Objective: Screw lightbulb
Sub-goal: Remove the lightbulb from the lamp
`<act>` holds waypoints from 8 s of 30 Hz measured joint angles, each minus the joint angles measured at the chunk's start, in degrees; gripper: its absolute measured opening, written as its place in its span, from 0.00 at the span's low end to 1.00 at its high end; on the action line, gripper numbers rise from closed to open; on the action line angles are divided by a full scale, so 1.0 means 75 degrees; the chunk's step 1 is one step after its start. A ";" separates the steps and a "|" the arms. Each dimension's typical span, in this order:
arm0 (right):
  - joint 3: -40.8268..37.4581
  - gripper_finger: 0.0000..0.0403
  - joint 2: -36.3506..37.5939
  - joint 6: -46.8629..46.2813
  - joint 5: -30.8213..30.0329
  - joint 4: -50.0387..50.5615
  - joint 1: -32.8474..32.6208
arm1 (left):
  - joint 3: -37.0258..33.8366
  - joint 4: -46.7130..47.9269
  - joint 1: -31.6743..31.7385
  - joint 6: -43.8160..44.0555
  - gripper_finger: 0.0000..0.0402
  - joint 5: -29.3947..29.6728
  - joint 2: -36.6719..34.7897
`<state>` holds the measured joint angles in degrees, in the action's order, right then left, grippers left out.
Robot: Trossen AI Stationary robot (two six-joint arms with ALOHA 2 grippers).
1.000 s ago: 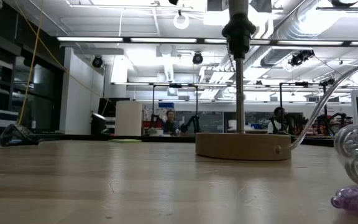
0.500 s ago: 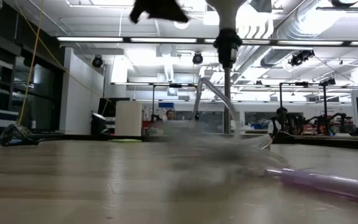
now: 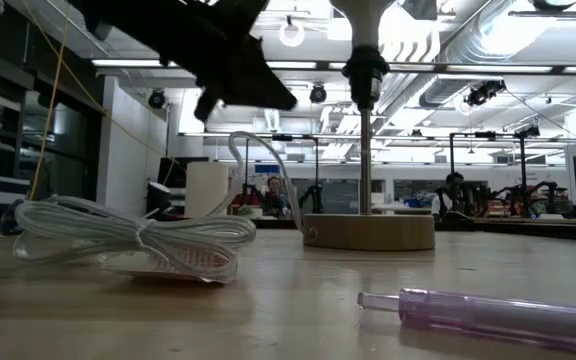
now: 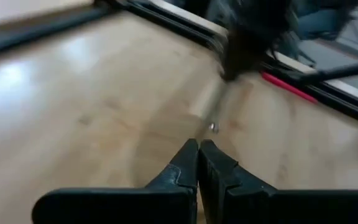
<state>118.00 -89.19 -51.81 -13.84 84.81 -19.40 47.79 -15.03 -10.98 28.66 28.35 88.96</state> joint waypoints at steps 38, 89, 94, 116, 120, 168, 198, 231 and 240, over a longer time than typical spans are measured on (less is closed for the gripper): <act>-0.6727 0.57 0.1072 -0.1164 -0.6341 -0.5052 -0.1821 | 0.0597 -0.0747 0.0379 0.0597 0.00 -0.2292 0.2297; -1.2505 0.52 0.6718 0.6574 -0.0863 -1.2702 0.0839 | 0.0597 -0.1670 0.1226 0.1293 0.00 -0.2478 0.2313; -1.2508 0.52 0.5945 0.6726 0.0352 -1.3563 0.1742 | 0.0606 -0.1938 0.1146 0.1234 0.00 -0.2122 0.2424; -1.2500 0.52 0.3405 0.6772 0.2349 -1.6562 0.2870 | 0.0650 -0.3151 0.1136 0.1105 0.00 -0.1738 0.3938; -1.2500 0.52 0.3074 0.6904 0.2797 -1.6929 0.3134 | 0.0653 -0.3167 0.1128 0.1099 0.00 -0.1676 0.3990; -1.0337 0.37 0.1487 0.7450 0.8861 -1.5370 0.4855 | 0.0640 -0.2937 0.0926 0.0892 0.00 -0.1530 0.4023; -1.0313 0.37 0.2233 0.7544 0.5747 -1.3792 0.3830 | 0.0673 -0.2375 0.0188 0.2128 0.00 0.0221 0.4326; -1.0372 0.37 0.2416 0.5865 -0.2757 -1.3934 0.0691 | 0.0676 -0.2397 0.0221 0.2093 0.00 0.0217 0.4335; -1.0372 0.37 0.2223 0.5347 -0.3927 -1.4203 0.0427 | 0.0679 -0.2535 0.0422 0.1820 0.00 0.0106 0.4349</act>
<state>40.21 -72.52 -11.70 -43.29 -21.71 -16.20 52.88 -34.04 -7.82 42.31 29.14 121.58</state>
